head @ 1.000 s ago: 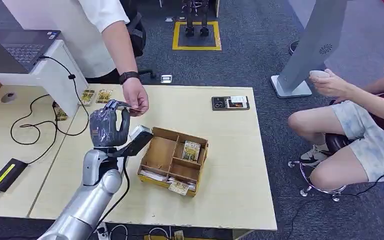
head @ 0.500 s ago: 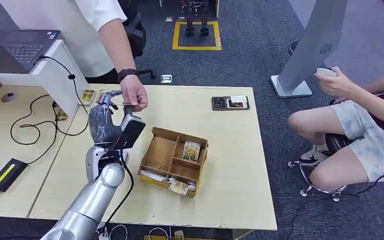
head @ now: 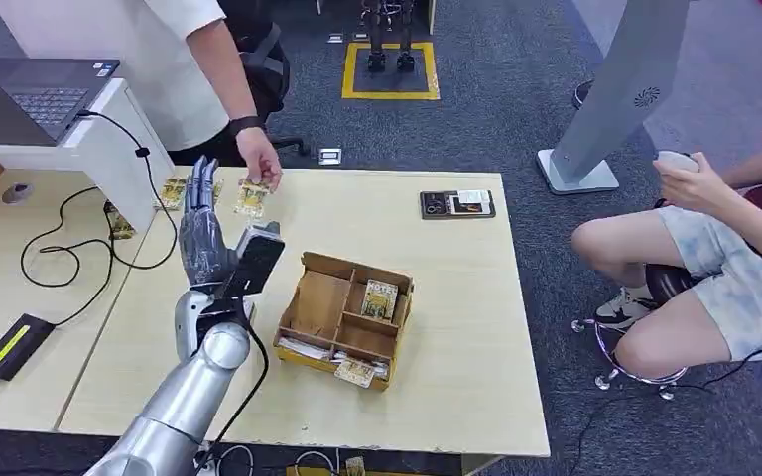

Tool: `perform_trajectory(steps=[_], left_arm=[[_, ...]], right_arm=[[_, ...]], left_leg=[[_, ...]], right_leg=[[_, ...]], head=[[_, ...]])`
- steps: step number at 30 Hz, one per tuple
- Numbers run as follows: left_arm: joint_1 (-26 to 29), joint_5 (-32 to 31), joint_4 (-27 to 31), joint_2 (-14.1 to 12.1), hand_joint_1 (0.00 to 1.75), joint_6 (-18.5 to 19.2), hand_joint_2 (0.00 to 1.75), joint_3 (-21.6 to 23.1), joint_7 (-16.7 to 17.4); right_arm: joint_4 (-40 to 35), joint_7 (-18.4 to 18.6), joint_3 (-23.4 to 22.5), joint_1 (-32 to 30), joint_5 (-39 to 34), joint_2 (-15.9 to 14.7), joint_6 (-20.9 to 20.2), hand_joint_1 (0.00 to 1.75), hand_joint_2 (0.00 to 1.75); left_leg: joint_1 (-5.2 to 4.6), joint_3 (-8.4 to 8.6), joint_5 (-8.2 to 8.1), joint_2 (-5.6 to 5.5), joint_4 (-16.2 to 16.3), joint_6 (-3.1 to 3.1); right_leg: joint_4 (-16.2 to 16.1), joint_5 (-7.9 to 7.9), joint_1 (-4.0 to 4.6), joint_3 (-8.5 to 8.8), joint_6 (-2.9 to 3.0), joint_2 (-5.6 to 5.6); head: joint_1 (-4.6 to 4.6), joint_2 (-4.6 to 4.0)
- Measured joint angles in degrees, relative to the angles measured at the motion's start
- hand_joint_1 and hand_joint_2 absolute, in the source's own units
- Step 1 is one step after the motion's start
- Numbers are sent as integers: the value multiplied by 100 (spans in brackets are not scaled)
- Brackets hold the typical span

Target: Pass the card to the sensor for recognition and then transmit it.

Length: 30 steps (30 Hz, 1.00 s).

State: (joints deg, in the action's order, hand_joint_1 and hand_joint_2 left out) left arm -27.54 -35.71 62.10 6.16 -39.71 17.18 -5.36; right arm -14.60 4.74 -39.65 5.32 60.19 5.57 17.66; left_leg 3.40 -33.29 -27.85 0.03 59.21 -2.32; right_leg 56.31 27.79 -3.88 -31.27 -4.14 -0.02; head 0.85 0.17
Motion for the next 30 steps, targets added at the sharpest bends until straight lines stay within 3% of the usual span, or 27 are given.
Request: perform_trajectory(steps=[9,17,22,30], left_arm=[[554,30,604,-158,0,129,175,53,-157],[1412,197,1519,-483,0,319,175,304,-586],[1803,258,1973,-642,0,217,175,422,-953],[2054,247,2282,-761,0,160,175,485,-1034]], right_arm=[[0,-92,-2,-71,-155,0,2,0,175],[0,-216,-13,-185,-262,0,26,0,175],[0,-258,-30,-234,-302,-2,42,0,175],[0,-264,-42,-251,-302,-2,44,0,175]], left_leg=[[0,0,-1,1,-1,0],[0,-3,-1,2,-1,0],[0,-3,-1,2,-1,0],[0,-3,-1,1,0,0]], right_leg=[[0,2,0,-1,0,1],[-1,3,0,-4,-1,0],[-1,3,0,-4,-1,0],[-1,3,0,-3,-1,0]], head=[[0,0],[0,0],[0,0],[0,0]])
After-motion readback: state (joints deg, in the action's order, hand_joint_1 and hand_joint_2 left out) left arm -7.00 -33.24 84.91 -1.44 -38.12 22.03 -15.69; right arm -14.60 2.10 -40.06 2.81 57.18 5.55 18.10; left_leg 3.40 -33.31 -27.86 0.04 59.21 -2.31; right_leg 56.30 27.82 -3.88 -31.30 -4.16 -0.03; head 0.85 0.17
